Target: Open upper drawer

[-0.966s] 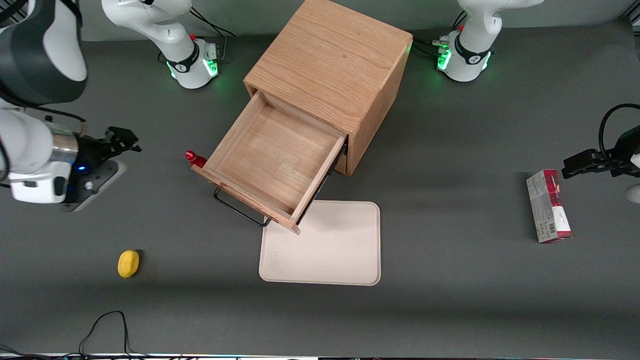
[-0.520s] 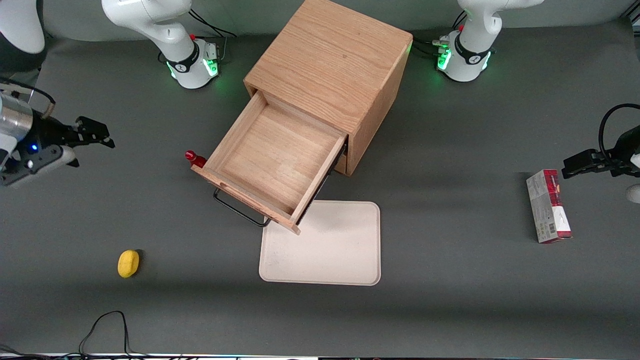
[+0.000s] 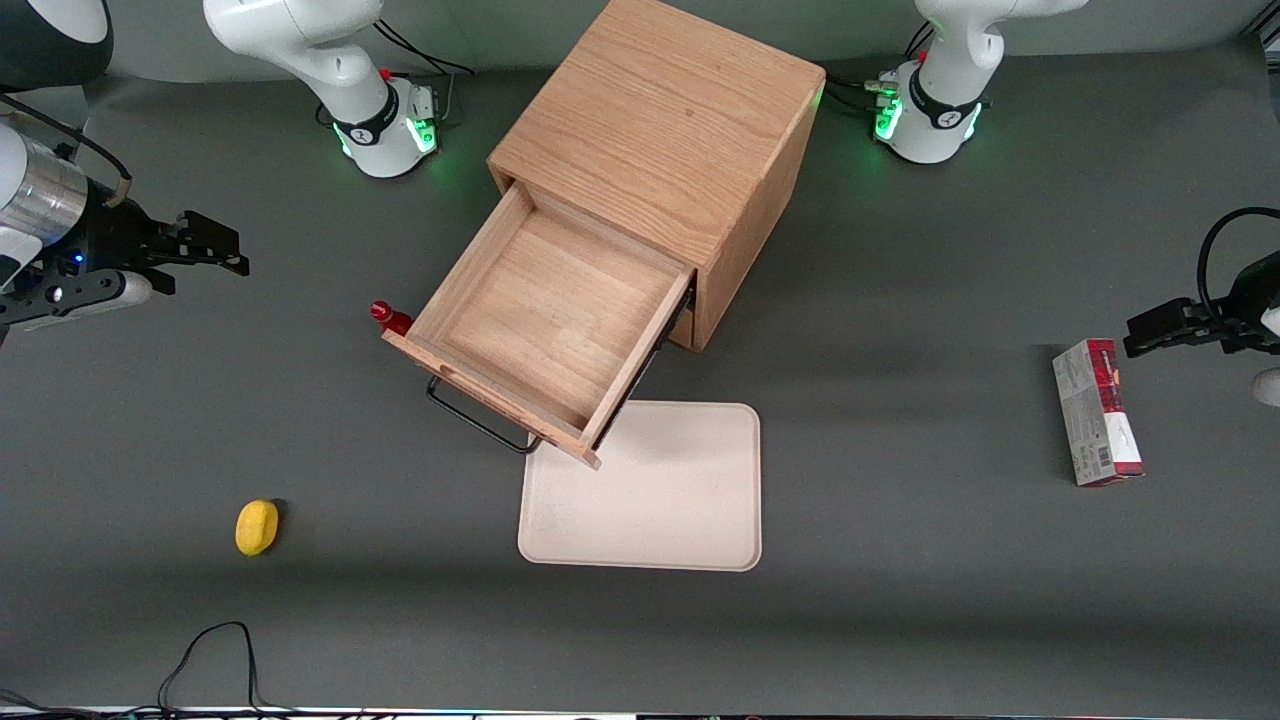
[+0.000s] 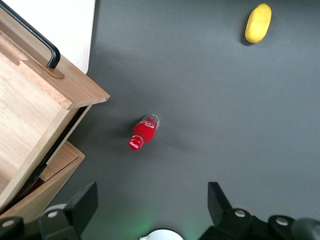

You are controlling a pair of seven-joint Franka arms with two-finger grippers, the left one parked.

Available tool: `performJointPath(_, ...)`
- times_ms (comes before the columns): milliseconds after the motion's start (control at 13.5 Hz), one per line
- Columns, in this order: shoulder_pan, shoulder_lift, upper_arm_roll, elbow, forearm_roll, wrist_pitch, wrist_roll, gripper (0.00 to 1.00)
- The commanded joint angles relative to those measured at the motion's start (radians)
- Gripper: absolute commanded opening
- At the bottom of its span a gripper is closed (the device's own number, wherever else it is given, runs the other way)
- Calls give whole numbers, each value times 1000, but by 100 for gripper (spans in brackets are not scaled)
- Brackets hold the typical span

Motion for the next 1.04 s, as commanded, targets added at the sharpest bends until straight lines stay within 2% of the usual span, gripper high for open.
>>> performJointPath(0,8,-22,20,-14,-50,1,92,98)
performJointPath(149,-143,-22,208,3,-84,2,151,100)
performJointPath(594,-90,-13,141,70,-73,-55,74,100)
performJointPath(966,-90,-13,143,75,-72,-92,74,100)
